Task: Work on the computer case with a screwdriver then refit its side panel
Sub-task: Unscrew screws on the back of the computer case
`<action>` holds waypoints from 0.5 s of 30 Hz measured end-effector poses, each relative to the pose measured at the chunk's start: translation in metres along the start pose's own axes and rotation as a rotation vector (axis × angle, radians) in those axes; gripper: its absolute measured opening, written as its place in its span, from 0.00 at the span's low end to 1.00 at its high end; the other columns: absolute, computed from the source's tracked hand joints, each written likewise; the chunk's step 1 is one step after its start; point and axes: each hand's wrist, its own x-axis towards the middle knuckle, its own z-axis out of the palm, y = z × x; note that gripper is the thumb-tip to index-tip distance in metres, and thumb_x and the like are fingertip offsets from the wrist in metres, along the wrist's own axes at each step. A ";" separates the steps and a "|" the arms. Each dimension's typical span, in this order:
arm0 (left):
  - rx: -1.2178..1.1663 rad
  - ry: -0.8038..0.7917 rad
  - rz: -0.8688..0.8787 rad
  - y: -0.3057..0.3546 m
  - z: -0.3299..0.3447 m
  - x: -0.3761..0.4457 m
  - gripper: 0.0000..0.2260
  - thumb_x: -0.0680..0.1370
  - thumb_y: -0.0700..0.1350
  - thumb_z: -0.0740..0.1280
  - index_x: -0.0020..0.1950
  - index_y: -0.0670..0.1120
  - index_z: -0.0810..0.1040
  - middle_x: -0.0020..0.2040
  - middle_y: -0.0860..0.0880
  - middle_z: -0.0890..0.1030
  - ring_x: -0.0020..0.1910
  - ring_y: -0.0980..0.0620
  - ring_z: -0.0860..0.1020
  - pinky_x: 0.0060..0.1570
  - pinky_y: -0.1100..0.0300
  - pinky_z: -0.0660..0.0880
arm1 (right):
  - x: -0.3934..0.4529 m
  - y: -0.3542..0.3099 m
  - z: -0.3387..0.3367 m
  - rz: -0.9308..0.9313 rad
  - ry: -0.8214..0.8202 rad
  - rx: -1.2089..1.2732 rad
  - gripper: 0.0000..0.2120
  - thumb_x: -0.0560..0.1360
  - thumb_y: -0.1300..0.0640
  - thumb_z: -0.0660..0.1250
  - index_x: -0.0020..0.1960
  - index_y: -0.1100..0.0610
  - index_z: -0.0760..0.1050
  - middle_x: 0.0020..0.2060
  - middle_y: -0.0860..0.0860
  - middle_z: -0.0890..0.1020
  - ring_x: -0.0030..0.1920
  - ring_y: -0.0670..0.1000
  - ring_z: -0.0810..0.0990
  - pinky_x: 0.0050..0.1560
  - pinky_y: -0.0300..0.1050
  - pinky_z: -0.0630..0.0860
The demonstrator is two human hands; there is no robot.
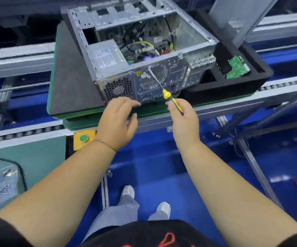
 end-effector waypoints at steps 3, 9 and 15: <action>-0.166 -0.092 -0.232 -0.006 0.022 -0.014 0.09 0.77 0.41 0.64 0.56 0.47 0.77 0.50 0.50 0.79 0.50 0.52 0.75 0.55 0.62 0.71 | -0.014 0.017 0.003 0.012 0.007 -0.002 0.11 0.78 0.46 0.62 0.46 0.52 0.75 0.42 0.56 0.77 0.43 0.54 0.74 0.43 0.49 0.70; -0.755 -0.095 -0.745 -0.004 0.049 -0.012 0.08 0.80 0.40 0.64 0.55 0.50 0.79 0.50 0.45 0.82 0.51 0.53 0.80 0.54 0.64 0.76 | -0.026 0.040 0.008 0.085 -0.025 0.006 0.09 0.79 0.46 0.62 0.47 0.50 0.77 0.42 0.54 0.78 0.43 0.49 0.74 0.43 0.36 0.69; -1.366 -0.005 -1.288 -0.001 0.063 0.007 0.11 0.83 0.46 0.58 0.55 0.45 0.79 0.49 0.46 0.85 0.49 0.50 0.82 0.53 0.58 0.79 | -0.029 0.050 0.010 0.141 -0.047 0.033 0.10 0.79 0.47 0.62 0.47 0.51 0.78 0.44 0.55 0.79 0.42 0.46 0.73 0.40 0.31 0.68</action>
